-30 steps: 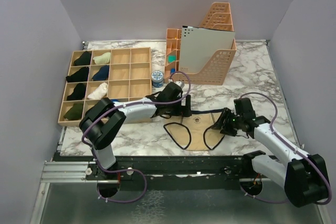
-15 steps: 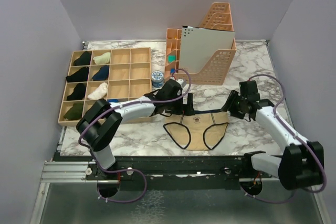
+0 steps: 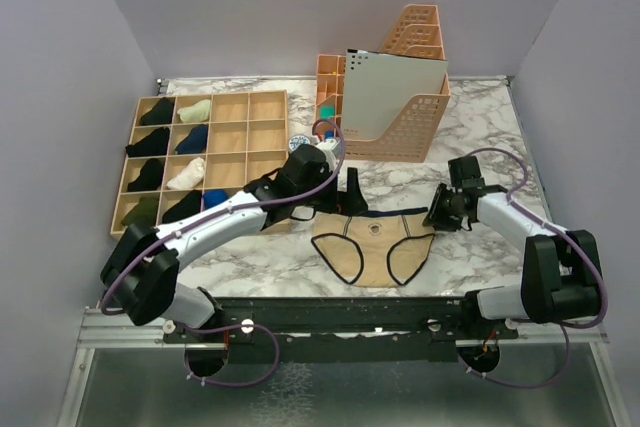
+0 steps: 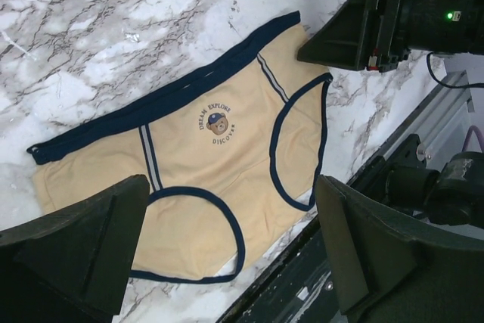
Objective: Roll the underwear
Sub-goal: Fold the underwear at the center of the board.
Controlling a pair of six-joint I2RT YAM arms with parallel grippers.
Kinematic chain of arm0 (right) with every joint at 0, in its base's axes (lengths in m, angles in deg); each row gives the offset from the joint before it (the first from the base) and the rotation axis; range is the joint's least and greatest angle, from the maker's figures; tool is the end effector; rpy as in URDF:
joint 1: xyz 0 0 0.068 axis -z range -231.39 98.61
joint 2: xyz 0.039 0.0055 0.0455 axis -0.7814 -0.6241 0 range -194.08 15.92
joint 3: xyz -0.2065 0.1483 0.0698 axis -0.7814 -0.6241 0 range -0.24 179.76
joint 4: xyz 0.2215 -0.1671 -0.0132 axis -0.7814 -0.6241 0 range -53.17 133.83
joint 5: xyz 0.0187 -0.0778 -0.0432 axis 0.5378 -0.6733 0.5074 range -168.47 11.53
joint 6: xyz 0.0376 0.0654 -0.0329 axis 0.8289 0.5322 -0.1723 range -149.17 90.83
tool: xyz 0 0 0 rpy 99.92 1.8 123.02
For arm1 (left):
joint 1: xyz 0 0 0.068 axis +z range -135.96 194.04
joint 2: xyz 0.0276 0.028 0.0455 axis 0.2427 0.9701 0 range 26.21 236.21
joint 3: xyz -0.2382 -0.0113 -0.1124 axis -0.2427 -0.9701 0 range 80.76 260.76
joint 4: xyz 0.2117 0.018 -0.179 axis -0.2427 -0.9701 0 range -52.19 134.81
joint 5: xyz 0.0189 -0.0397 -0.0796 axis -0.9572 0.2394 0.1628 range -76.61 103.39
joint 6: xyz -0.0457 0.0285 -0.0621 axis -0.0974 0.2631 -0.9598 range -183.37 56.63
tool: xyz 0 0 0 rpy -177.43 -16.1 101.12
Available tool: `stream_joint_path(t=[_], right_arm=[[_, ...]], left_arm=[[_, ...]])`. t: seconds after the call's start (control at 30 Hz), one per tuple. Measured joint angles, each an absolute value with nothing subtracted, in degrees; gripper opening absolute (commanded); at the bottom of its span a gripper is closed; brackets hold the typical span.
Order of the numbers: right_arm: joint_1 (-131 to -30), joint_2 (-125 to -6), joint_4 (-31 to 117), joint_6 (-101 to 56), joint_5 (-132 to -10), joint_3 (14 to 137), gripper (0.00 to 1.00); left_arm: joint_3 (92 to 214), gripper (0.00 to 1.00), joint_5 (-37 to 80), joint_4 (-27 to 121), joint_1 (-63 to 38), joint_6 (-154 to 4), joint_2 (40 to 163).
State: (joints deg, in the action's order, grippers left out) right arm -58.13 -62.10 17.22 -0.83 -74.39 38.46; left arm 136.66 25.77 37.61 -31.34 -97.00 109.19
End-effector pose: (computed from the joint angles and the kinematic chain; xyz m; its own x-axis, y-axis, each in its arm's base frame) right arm 0.2650 0.0364 0.1098 -0.8673 0.3743 -0.3281 0.3020 0.9197 0.2509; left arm 0.2480 -0.2733 0.2190 -0.7835 0.0238 -0.6210 0.4634 0.6883 -0.5582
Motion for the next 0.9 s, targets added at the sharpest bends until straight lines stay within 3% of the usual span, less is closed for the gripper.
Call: stream_joint_path(t=[0.17,0.3,0.6,0.9], right_arm=[[-58.13,-62.01,18.9,-1.23,-74.26,37.26,0.21],[-58.13,-61.36,19.36,-1.25,-74.09,36.78,0.01],[-58.15,-53.9,17.55,-2.65,-74.57,37.61,0.0],[-59.05,-51.96,9.92,-5.12,-79.44,47.38,0.0]], left_arm=[[134.52,0.99,25.56,35.45,-31.34,-96.74,105.25],[132.64,0.99,25.07,33.96,-31.34,-96.74,102.3],[128.4,0.99,22.52,31.84,-31.34,-96.74,97.1],[126.58,0.99,19.61,30.51,-31.34,-96.74,93.67]])
